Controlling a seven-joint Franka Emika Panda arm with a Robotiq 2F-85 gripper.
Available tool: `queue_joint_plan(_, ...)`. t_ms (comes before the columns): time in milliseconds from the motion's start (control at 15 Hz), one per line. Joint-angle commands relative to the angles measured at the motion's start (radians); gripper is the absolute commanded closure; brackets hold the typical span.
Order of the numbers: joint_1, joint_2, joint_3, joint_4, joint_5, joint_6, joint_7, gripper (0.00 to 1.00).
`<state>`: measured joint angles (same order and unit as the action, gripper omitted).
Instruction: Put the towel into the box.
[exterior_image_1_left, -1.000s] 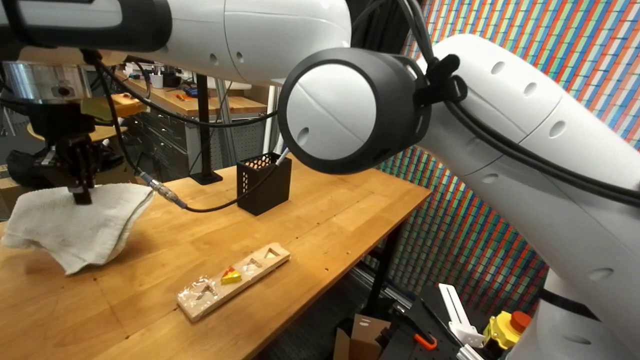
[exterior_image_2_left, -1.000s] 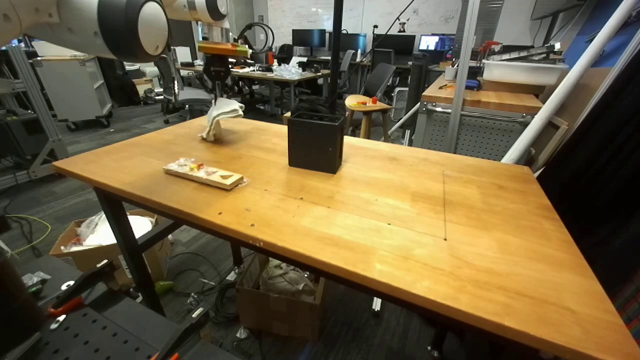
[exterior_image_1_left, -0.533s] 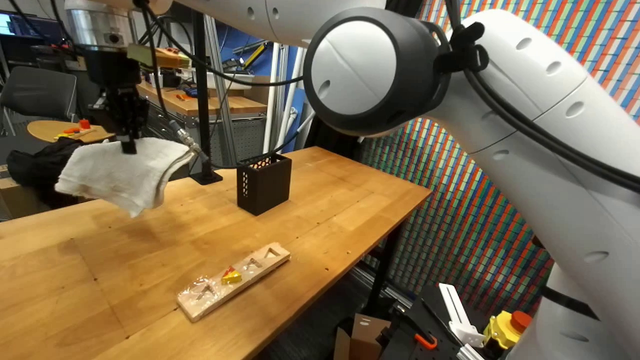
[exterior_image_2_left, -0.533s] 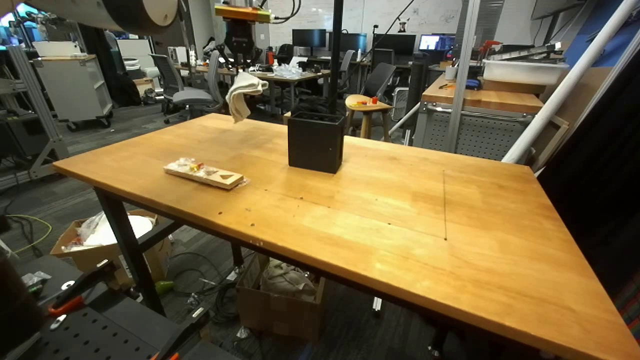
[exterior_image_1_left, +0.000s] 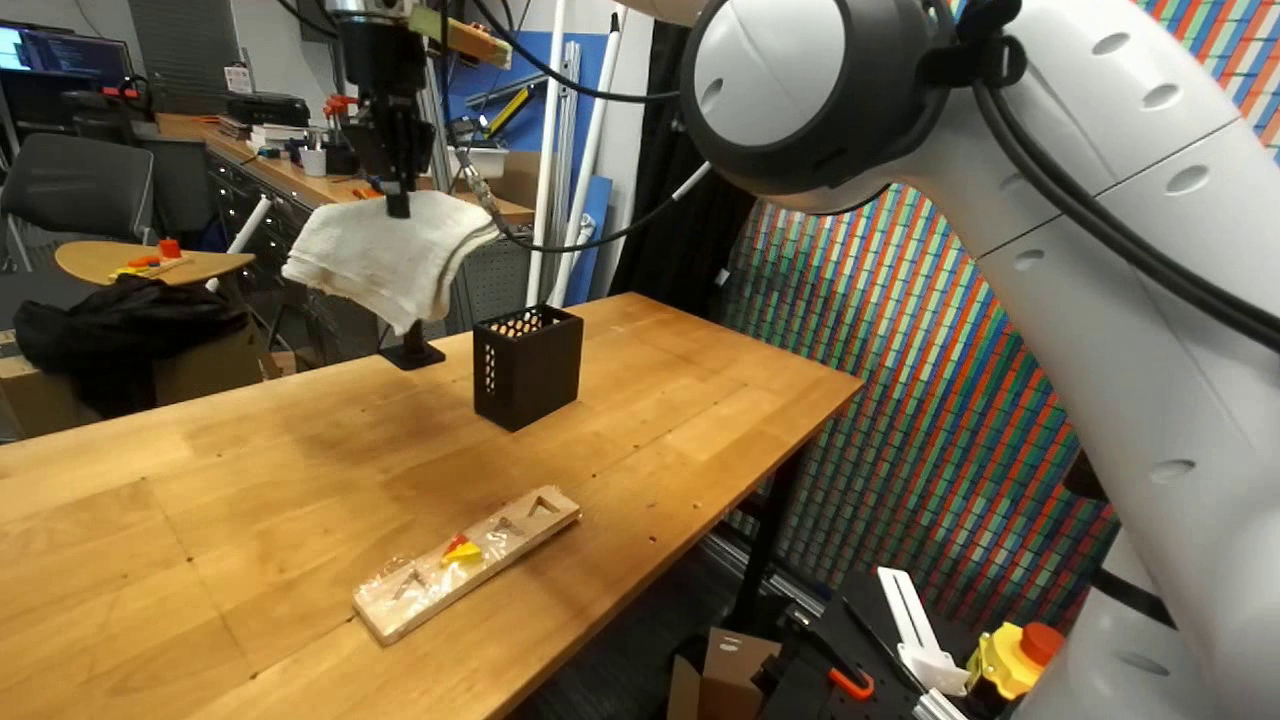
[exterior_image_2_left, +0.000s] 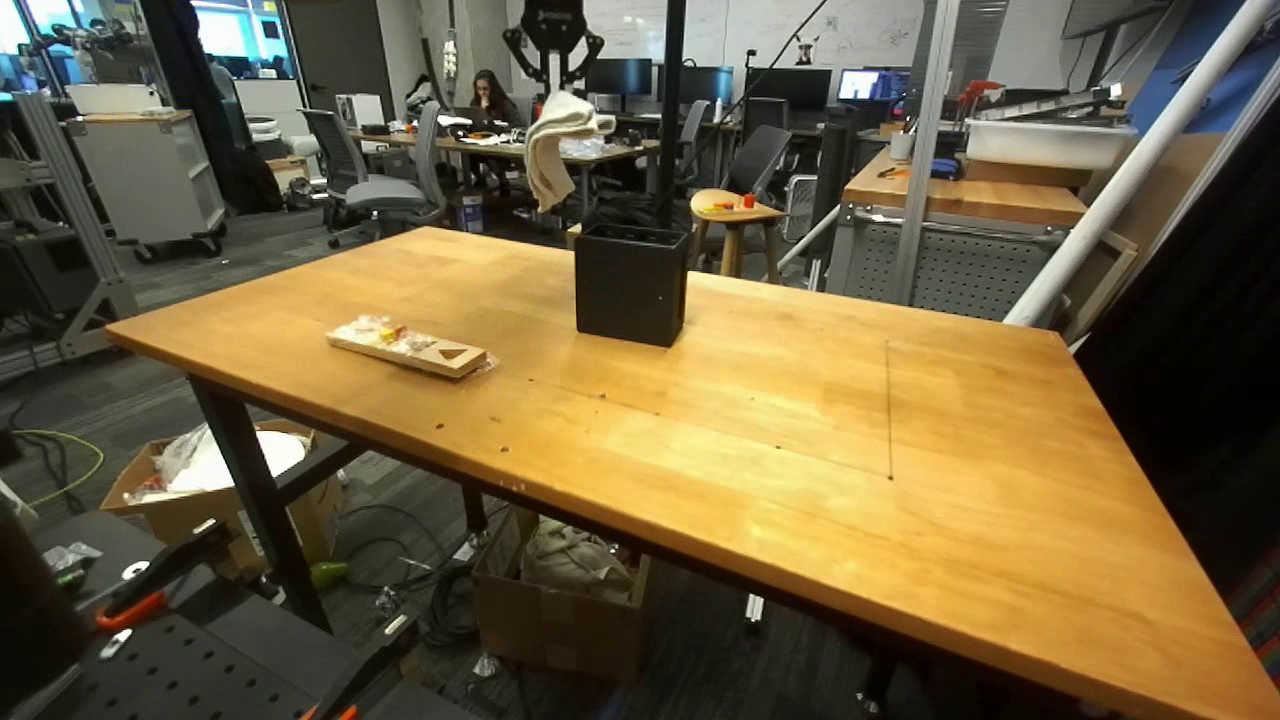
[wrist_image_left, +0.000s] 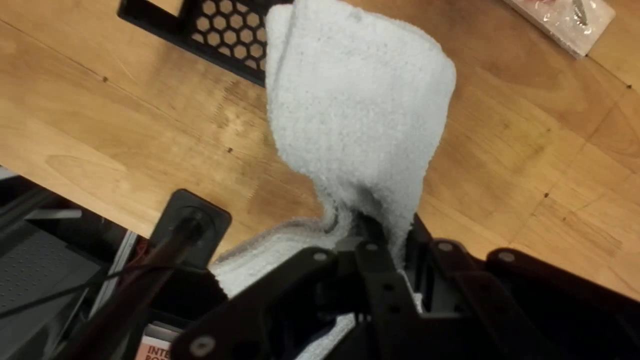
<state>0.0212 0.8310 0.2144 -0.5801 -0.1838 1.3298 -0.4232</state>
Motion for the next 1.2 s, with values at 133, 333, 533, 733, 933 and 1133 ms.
queue_joint_plan(133,-0.088,-0.064,0.001,-0.072,0.009,-0.003,-0.026,0.95)
queue_joint_plan(333,-0.128,-0.07,0.004,-0.119,0.012,0.013,-0.033,0.95)
queue_joint_plan(533,-0.17,-0.093,0.005,-0.199,0.015,0.034,-0.03,0.95)
queue_joint_plan(733,-0.213,-0.133,0.009,-0.303,0.021,0.084,-0.025,0.95)
queue_joint_plan(933,-0.249,-0.178,0.018,-0.423,0.03,0.159,-0.027,0.95)
queue_joint_plan(1133,-0.28,-0.225,0.028,-0.557,0.051,0.251,-0.029,0.95)
